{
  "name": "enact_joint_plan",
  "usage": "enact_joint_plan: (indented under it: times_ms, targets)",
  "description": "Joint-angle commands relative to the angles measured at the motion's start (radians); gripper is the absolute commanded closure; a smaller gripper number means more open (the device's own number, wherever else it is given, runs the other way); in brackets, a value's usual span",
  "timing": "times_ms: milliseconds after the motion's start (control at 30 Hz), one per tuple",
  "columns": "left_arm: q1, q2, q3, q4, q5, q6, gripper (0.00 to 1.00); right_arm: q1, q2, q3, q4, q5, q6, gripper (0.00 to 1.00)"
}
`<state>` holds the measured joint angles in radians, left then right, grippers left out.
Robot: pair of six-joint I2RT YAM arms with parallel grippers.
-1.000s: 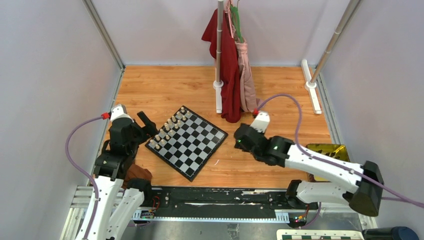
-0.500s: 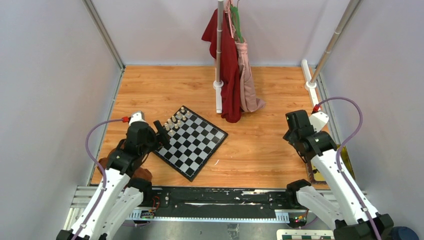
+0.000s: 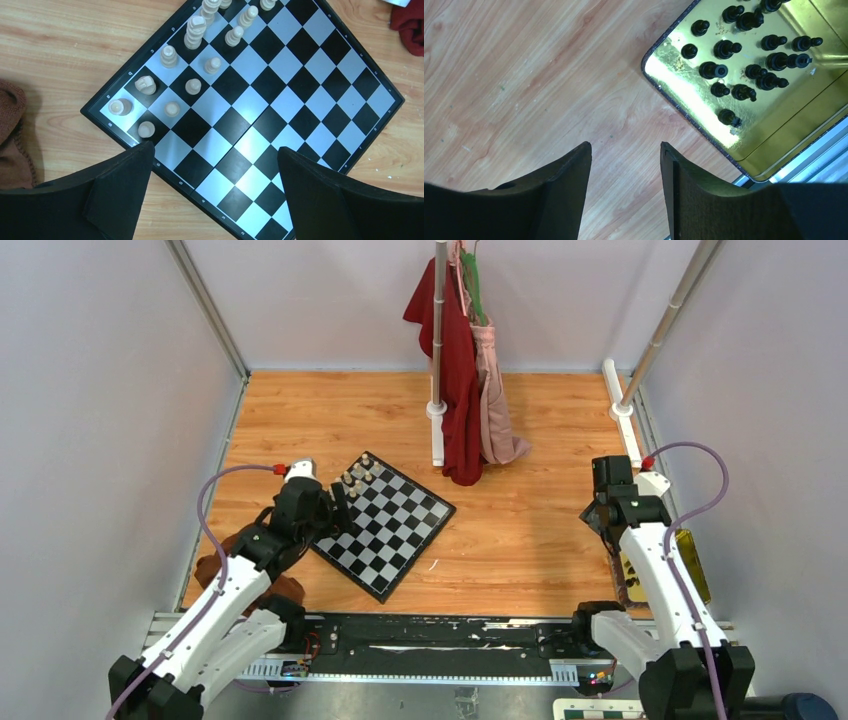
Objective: Set up the chess pieces on the board
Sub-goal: Move the storage box to the center of the board.
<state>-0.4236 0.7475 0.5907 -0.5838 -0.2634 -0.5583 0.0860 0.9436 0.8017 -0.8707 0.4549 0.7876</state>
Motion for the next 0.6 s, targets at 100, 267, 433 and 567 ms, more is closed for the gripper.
enact_joint_plan:
  times_ms: [100,267,433,567]
  targets:
    - [-0.017,0.003,-0.020,0.050,-0.022,0.041,0.00,-0.151,0.009,-0.050,0.090,-0.047,-0.101,0.43]
    - [-0.018,-0.011,-0.019,0.049,-0.023,0.043,0.00,-0.222,0.040,-0.078,0.153,-0.089,-0.132,0.44]
    - [-0.018,-0.036,-0.019,0.047,-0.035,0.049,0.00,-0.262,0.093,-0.095,0.225,-0.117,-0.149,0.44]
    - [-0.018,-0.051,-0.022,0.047,-0.043,0.053,0.00,-0.282,0.147,-0.105,0.279,-0.133,-0.149,0.44]
